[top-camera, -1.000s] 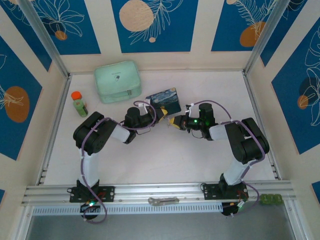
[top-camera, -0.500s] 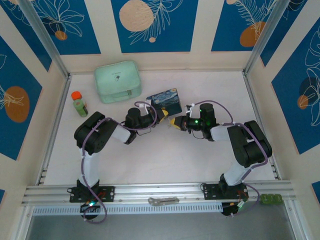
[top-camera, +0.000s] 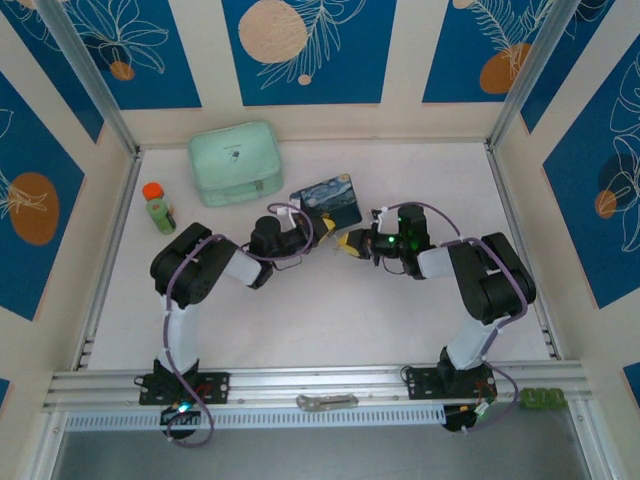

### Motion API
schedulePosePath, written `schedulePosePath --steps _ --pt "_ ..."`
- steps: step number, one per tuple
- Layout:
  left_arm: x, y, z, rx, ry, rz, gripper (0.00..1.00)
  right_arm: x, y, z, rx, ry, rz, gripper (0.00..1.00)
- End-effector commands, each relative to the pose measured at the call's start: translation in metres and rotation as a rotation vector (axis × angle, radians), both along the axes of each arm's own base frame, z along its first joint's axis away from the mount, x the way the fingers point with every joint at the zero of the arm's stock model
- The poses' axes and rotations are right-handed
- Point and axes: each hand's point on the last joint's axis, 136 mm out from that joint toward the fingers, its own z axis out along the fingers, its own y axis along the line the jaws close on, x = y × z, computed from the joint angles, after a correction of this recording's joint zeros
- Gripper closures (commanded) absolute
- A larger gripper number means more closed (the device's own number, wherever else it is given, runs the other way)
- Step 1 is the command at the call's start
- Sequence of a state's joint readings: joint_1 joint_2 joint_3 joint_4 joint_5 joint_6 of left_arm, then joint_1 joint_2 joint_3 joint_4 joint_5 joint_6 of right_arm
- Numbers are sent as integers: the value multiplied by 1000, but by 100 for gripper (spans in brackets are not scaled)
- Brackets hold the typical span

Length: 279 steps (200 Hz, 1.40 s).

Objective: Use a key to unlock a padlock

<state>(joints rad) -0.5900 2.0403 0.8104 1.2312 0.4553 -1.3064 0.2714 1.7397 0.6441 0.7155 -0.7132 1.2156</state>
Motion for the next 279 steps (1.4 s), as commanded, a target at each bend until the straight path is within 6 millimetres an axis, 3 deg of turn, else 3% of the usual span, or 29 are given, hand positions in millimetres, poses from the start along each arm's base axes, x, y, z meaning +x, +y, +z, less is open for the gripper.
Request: schedulePosePath --steps 1,77,141,170,208,279 --pt "-29 -19 19 -65 -72 -137 100 30 -7 12 17 12 -87 100" --pt "-41 -24 17 -77 -66 -171 100 49 -9 1 -41 56 -140 100" --pt "-30 -18 11 -59 -59 -95 100 35 19 1 -27 51 -142 100" --pt "-30 -24 12 -62 -54 -102 100 38 16 -4 -26 41 -188 100" --pt "-32 -30 9 -61 -39 -107 100 36 38 2 -1 26 -146 100" --pt "-36 -36 10 -74 -35 -131 100 37 33 -16 -100 -1 -170 100"
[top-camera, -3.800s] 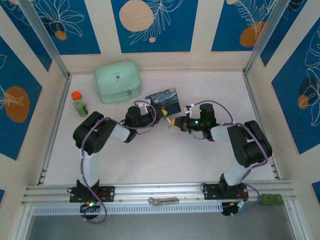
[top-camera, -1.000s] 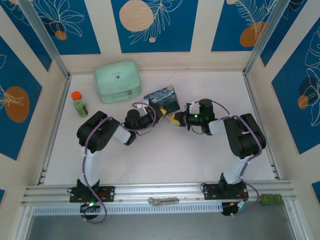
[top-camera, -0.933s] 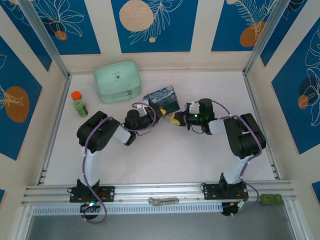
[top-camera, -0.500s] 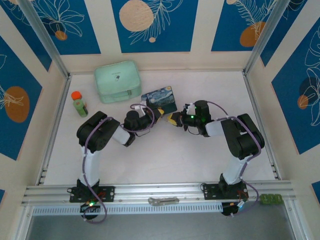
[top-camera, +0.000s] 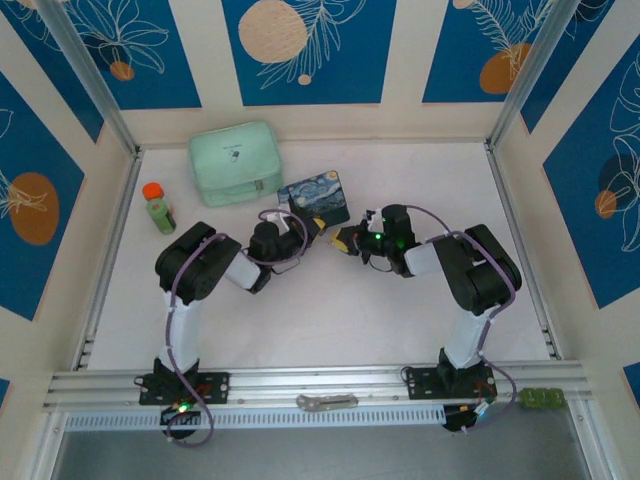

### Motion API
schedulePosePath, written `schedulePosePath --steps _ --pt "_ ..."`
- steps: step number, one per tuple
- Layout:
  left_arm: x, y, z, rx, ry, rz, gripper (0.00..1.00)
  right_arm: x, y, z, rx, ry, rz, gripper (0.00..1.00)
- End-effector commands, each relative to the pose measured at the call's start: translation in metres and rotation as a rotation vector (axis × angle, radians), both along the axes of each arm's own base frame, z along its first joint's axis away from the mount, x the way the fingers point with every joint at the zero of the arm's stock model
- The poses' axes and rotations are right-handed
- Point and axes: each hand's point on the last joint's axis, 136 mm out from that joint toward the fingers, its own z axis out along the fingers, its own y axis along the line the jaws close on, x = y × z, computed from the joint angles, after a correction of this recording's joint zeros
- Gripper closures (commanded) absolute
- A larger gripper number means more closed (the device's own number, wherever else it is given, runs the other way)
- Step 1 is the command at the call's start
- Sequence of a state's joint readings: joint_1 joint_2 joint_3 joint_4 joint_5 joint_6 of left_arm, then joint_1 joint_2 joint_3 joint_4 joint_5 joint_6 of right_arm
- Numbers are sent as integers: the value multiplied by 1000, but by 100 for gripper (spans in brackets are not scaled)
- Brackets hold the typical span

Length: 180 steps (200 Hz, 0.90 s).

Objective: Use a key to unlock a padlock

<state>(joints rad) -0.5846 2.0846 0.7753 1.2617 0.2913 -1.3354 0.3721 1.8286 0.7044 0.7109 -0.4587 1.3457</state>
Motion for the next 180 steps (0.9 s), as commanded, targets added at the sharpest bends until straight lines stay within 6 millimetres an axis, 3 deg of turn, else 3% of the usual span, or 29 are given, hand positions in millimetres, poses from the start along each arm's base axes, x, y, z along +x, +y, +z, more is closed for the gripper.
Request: schedulePosePath --steps 1,38,86,180 --pt "-54 -58 39 -100 -94 -300 100 12 11 15 -29 -112 -1 100" --pt "-62 -56 39 -97 -87 -323 100 22 -7 20 -61 -155 -6 100" --pt "-64 -55 36 -92 -68 -328 100 24 -15 27 -104 -229 51 100" --pt "-62 -56 36 -86 -10 -322 100 30 -18 23 -186 -379 29 100"
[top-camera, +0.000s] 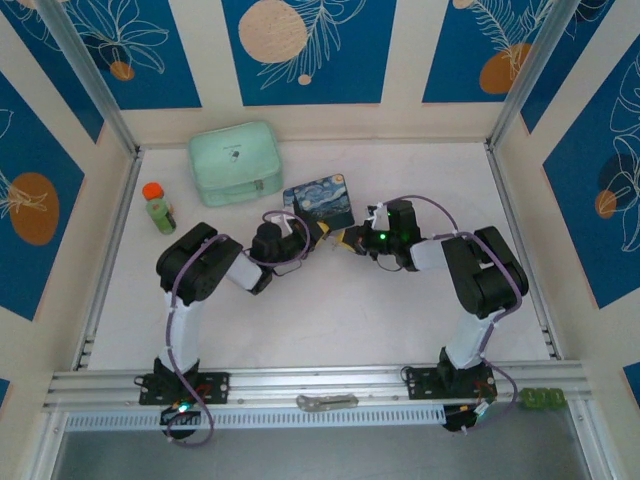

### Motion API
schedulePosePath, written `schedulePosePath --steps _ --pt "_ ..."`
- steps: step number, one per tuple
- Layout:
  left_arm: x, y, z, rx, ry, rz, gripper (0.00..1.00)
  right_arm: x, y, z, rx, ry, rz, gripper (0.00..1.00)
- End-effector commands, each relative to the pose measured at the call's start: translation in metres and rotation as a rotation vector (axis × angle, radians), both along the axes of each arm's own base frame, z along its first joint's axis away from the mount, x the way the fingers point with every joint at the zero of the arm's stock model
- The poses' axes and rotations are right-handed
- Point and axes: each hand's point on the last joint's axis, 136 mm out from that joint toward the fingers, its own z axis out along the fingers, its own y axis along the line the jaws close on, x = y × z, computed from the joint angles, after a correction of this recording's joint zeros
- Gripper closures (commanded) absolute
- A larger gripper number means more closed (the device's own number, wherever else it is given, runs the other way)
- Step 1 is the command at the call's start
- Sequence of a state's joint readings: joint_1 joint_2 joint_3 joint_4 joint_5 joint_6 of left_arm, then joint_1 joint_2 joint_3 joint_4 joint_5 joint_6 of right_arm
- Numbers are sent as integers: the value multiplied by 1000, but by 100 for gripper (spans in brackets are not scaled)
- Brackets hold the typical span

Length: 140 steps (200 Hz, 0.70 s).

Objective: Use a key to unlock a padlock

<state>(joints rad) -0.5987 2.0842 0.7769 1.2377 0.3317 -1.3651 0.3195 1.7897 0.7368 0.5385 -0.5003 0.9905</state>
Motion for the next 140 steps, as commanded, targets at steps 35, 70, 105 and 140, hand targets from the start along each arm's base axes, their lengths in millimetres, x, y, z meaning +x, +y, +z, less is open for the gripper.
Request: schedulePosePath --steps 35,70,105,140 --pt "-48 -45 44 -110 -37 -245 100 33 2 29 32 -230 -132 100" --pt "-45 -41 46 -110 3 -203 100 24 1 31 101 -208 -179 100" --pt "-42 -37 54 -115 8 -173 100 13 1 32 141 -179 -173 100" --pt "-38 -31 53 -106 7 -128 100 3 0 24 158 -82 -193 100"
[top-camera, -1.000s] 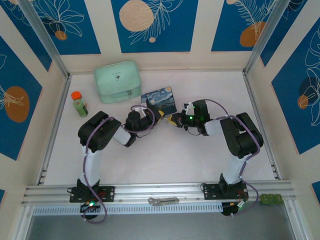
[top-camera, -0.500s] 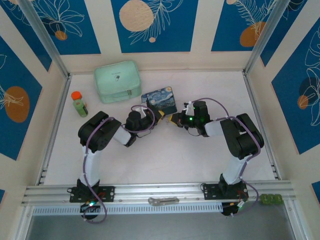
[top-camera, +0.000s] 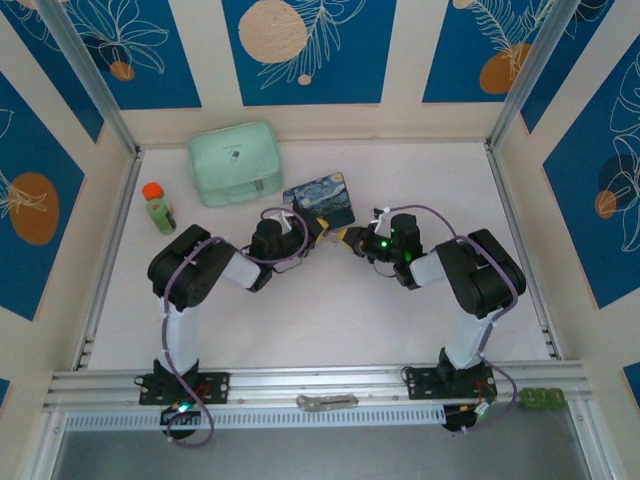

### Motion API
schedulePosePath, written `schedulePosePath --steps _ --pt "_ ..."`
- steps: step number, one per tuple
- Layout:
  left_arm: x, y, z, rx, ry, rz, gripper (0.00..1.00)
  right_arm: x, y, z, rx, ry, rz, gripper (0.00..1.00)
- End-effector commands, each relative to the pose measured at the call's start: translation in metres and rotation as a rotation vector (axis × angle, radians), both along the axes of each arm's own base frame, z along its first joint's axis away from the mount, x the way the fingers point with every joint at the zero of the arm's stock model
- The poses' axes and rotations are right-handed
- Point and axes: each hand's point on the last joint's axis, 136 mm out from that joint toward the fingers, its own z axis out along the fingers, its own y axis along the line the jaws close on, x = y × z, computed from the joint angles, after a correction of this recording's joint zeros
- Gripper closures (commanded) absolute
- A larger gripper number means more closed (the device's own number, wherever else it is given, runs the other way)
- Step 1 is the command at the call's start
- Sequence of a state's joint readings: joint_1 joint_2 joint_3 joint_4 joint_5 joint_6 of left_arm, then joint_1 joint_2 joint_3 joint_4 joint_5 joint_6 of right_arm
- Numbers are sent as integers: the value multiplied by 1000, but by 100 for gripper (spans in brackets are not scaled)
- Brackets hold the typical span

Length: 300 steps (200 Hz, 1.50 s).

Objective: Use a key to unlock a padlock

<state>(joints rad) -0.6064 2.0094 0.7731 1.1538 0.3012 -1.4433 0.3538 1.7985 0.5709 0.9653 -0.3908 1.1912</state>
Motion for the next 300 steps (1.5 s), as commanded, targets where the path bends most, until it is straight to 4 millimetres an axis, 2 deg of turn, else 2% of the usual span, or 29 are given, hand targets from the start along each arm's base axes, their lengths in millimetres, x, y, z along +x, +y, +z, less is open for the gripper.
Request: schedulePosePath --steps 1,47,93,129,180,211,239,253,264,300 --pt "-37 -33 38 -75 -68 -157 100 4 1 12 40 8 -59 100" --pt "-33 -33 40 -71 -87 -139 100 -7 7 14 63 139 -98 100" --pt "-28 -32 46 -78 -111 -115 100 -16 17 14 46 149 -115 100" --pt "-34 -42 51 -90 -109 -162 100 -5 25 19 85 101 -69 100" --pt "-49 -53 56 -105 -109 -221 100 15 36 43 67 18 -18 100" --pt "-54 -59 59 -110 -115 -252 100 20 42 40 51 33 8 100" --pt "-56 -60 65 -119 -156 -264 100 18 42 28 88 121 5 100" --pt "-56 -60 75 -160 -236 -279 100 16 38 20 129 225 -16 100" --pt "-54 -59 70 -171 -241 -287 100 12 38 16 157 300 -11 100" --pt "-60 -51 65 -76 -321 -307 100 6 36 20 255 496 15 100"
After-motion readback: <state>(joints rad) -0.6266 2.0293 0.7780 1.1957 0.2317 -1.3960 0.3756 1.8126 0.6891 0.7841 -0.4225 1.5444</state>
